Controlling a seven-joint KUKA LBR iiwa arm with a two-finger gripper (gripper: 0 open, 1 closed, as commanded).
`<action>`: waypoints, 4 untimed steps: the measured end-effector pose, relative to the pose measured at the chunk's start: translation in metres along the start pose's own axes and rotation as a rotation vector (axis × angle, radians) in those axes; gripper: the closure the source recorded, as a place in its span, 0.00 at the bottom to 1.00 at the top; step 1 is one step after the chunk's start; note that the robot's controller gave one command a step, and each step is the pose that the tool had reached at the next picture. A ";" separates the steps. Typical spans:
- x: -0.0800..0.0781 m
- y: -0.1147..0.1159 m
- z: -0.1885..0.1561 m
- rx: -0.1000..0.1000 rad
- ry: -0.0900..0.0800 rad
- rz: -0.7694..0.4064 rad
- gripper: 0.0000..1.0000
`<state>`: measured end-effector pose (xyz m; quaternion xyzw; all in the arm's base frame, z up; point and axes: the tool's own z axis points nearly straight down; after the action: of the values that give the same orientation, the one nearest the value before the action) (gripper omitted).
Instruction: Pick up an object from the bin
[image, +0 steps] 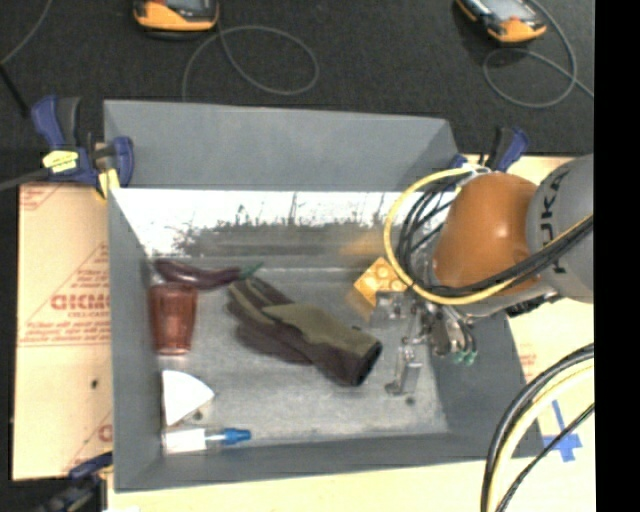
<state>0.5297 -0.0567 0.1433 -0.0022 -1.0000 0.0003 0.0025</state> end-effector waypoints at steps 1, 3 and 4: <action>-0.001 0.000 -0.004 0.000 -0.006 -0.001 0.00; 0.016 -0.017 -0.035 0.000 -0.004 -0.109 0.00; 0.006 -0.006 -0.036 0.004 -0.013 -0.353 0.00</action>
Offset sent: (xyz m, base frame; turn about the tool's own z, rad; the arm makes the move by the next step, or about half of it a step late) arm 0.0314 0.0176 -0.0485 0.1932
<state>0.5239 -0.0629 0.1797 0.1734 -0.9848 0.0020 -0.0040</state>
